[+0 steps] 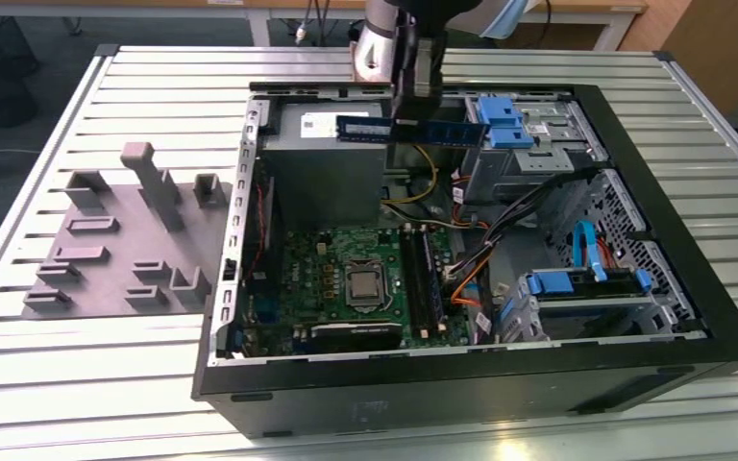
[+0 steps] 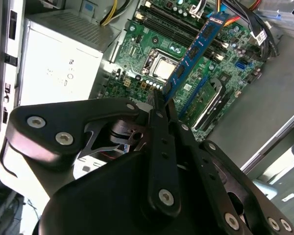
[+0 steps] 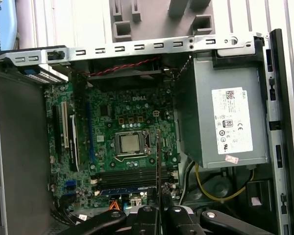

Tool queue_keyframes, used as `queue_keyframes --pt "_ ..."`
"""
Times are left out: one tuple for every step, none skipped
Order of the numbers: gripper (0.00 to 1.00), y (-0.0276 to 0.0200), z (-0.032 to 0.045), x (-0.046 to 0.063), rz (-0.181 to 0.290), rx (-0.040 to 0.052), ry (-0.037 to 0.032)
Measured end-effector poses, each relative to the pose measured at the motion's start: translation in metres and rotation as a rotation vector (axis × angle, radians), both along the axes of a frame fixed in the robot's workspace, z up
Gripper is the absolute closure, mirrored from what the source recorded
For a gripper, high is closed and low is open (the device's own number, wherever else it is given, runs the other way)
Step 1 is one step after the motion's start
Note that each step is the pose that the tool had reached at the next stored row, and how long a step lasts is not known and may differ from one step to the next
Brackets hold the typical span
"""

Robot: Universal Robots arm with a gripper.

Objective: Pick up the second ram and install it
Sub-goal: 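Insert the second ram into the second slot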

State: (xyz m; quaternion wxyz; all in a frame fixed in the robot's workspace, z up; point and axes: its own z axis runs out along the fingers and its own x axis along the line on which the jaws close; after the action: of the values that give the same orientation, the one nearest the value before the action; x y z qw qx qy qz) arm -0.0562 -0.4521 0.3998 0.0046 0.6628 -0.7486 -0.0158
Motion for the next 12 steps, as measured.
queue_keyframes --pt "0.86 0.0 -0.0001 0.0 -0.008 0.0 0.0" --pt "0.86 0.0 -0.0001 0.0 -0.017 0.0 0.0" --pt "0.86 0.0 -0.0002 0.0 -0.025 0.0 -0.0001" --pt "0.86 0.0 -0.0002 0.0 -0.034 0.0 0.0" --pt "0.86 0.0 -0.0003 0.0 -0.042 -0.0001 0.0001" --pt "0.86 0.0 -0.0004 0.0 -0.05 0.0 0.0" --pt "0.86 0.0 -0.0005 0.0 -0.059 0.0 0.0" --pt "0.86 0.0 -0.0006 0.0 -0.067 0.0 0.0001" --pt "0.86 0.0 -0.0007 0.0 -0.076 0.0 0.0" --pt "0.86 0.0 -0.0008 0.0 -0.086 0.0 0.0" --pt "0.86 0.0 -0.0009 0.0 -0.098 0.0 0.0" --pt "0.86 0.0 -0.0012 0.0 -0.111 0.0001 0.0"
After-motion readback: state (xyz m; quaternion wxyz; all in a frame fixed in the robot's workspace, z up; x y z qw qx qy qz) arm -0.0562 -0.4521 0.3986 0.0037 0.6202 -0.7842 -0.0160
